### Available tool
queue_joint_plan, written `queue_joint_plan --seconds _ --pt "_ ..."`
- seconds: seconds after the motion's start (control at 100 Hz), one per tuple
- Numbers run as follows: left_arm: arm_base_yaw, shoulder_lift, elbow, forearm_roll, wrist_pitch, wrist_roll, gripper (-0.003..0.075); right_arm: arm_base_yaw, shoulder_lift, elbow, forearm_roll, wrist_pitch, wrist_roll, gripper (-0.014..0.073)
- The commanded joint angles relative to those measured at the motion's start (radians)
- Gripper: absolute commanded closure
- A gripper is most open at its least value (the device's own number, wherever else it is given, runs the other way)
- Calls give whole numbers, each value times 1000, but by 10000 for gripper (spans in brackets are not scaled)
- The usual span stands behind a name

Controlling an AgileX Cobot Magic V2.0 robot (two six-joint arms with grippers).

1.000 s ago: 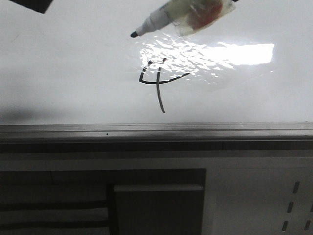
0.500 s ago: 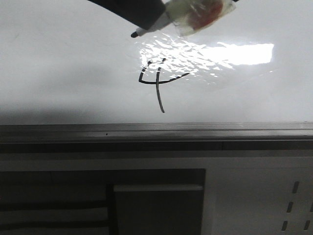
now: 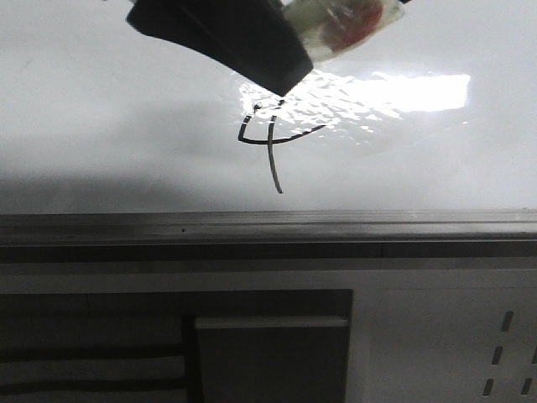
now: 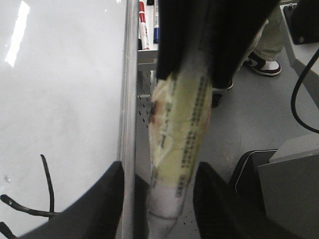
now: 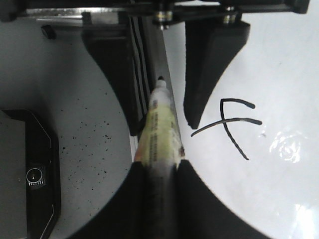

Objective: Write number 4 on whiteboard

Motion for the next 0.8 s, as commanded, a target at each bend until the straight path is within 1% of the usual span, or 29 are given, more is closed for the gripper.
queue_joint_plan --seconds 0.0,0.07,0.12,0.17,0.23,0.24,0.25,0.26,0.32,0.44,0.5,0.59,0.66,0.79 --pt "-7 -34 -34 -49 -24 1 419 0 -24 -32 15 -38 -8 658" --pt "-7 -34 -34 -49 -24 1 424 0 -24 -32 15 -37 -8 658" --pt "-7 -34 -34 -49 -24 1 450 0 -24 -32 19 -37 -8 658" --pt "-7 -34 -34 -49 -24 1 492 0 -24 -32 24 -37 -8 658" --pt "-7 -34 -34 -49 -24 1 561 0 -24 -32 34 -37 -8 658" --pt "-7 -34 -34 -49 -24 1 561 0 -24 -32 34 -37 -8 658" --pt "-7 -34 -34 -49 -24 1 581 0 -24 -32 34 -37 -8 658" --pt "-7 -34 -34 -49 -24 1 581 0 -24 -32 34 -37 -8 658" --pt "-7 -34 -34 -49 -24 1 638 0 -24 -32 34 -37 -8 658" --pt "-7 -34 -34 -49 -24 1 712 0 -24 -32 34 -32 -8 658" --pt "-7 -34 -34 -49 -24 1 740 0 -24 -32 34 -35 -8 658" --pt "-7 -34 -34 -49 -24 1 741 0 -24 -32 34 -33 -8 648" --pt "-7 -34 -34 -49 -24 1 741 0 -24 -32 34 -31 -8 586" --pt "-3 -34 -34 -49 -24 1 741 0 -30 -32 34 -35 -2 380"
